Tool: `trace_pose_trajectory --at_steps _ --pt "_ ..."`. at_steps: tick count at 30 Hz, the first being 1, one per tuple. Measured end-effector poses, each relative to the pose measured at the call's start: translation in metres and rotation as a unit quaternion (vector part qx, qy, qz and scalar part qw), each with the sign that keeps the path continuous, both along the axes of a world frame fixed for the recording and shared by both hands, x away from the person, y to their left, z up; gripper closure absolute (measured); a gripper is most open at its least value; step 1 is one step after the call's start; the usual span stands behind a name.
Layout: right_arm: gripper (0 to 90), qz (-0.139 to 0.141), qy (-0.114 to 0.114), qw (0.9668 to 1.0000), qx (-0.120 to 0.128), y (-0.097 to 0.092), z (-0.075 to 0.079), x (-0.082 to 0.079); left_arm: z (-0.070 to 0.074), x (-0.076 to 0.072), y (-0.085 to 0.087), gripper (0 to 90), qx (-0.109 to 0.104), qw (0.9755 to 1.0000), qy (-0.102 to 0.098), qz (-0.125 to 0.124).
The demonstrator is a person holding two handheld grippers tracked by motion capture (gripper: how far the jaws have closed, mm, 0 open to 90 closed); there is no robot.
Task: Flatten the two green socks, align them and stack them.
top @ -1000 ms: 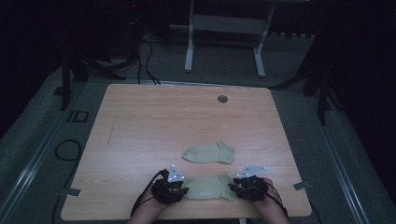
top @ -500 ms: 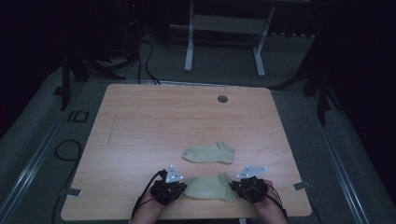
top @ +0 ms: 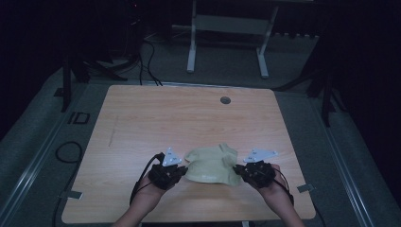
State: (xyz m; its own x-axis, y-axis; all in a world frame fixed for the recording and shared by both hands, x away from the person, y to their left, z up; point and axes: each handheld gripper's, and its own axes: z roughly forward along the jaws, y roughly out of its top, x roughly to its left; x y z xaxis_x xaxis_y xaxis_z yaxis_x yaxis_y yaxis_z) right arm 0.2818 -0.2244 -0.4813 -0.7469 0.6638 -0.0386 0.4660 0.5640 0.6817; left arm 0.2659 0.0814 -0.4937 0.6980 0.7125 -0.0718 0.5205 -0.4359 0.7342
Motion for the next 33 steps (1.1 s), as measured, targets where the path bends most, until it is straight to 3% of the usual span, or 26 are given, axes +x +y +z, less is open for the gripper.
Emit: trace_pose_trajectory --at_steps 6,13,20,26,33 --pt "84.8 -0.013 -0.013 0.9998 0.007 -0.001 0.022 0.022 0.016 0.023 -0.001 88.6 -0.002 1.0000 -0.007 0.007" --pt "84.7 -0.033 -0.008 0.9994 0.009 0.000 0.031 0.056 0.016 0.041 -0.006 88.6 -0.005 0.9995 -0.021 0.025" --pt "84.7 -0.055 0.011 0.9984 0.001 0.000 0.010 0.076 -0.006 0.059 -0.012 88.6 0.002 0.9993 -0.013 0.034" --pt "84.7 -0.065 0.033 0.9972 -0.013 0.001 -0.015 0.085 -0.022 0.064 -0.016 88.6 0.014 0.9993 0.005 0.034" --pt "84.6 -0.070 0.053 0.9959 -0.022 0.005 -0.031 0.096 -0.040 0.072 -0.018 88.5 0.027 0.9987 0.016 0.039"
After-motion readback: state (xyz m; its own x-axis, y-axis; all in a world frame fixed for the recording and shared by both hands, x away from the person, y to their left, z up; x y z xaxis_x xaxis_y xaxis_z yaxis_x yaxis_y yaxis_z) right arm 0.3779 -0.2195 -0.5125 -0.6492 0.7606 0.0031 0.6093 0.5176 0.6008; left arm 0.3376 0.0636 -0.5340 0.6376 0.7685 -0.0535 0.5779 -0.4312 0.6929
